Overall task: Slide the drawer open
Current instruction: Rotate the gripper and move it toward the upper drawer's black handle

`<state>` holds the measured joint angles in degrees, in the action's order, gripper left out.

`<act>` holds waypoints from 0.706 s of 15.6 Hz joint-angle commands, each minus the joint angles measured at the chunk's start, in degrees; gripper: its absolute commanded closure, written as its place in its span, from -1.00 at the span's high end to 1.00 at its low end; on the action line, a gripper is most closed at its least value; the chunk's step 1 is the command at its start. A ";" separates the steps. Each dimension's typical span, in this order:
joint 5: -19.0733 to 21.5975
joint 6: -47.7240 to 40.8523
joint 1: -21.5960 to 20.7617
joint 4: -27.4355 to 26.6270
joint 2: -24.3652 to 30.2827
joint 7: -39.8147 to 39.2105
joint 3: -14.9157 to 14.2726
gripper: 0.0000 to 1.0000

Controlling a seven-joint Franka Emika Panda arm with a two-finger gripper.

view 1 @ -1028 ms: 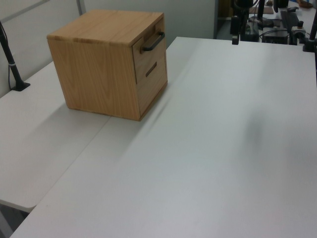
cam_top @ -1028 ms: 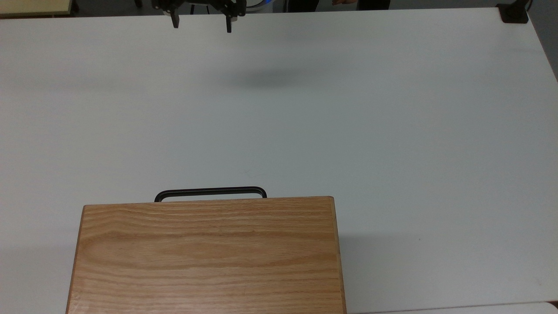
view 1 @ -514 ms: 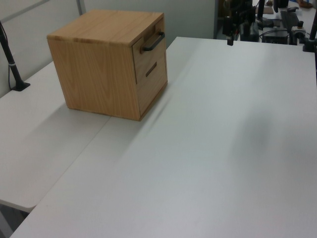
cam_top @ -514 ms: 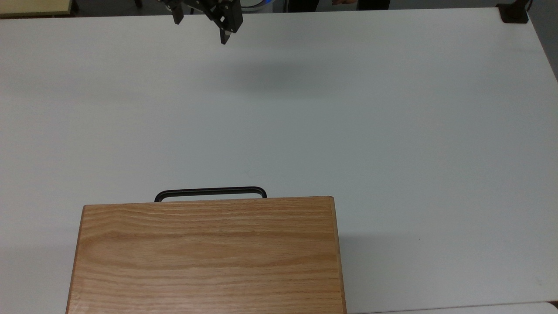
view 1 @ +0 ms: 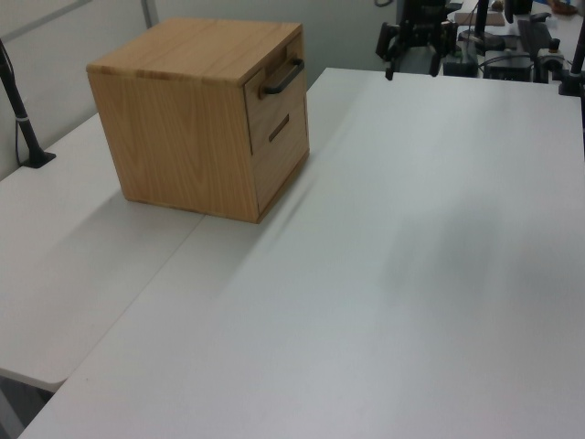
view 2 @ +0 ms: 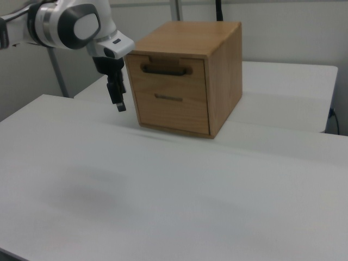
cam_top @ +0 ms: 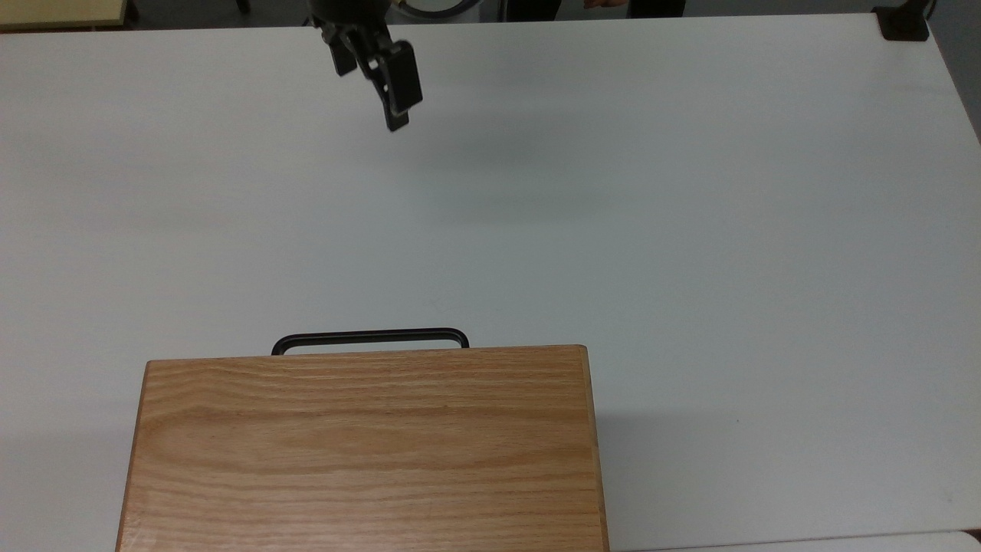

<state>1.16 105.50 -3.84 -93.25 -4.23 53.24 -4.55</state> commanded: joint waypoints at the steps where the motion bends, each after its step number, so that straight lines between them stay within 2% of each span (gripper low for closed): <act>1: 0.86 8.03 -0.29 1.14 -2.80 15.97 0.15 1.00; 5: 1.04 20.15 -0.38 1.14 -6.40 25.31 0.33 1.00; 8: 0.69 34.18 -1.77 1.14 -10.87 31.02 0.42 1.00; 11: 0.60 44.94 -2.31 1.14 -13.78 33.85 0.33 0.94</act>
<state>1.24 141.95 -4.89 -93.19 -14.92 83.39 -3.87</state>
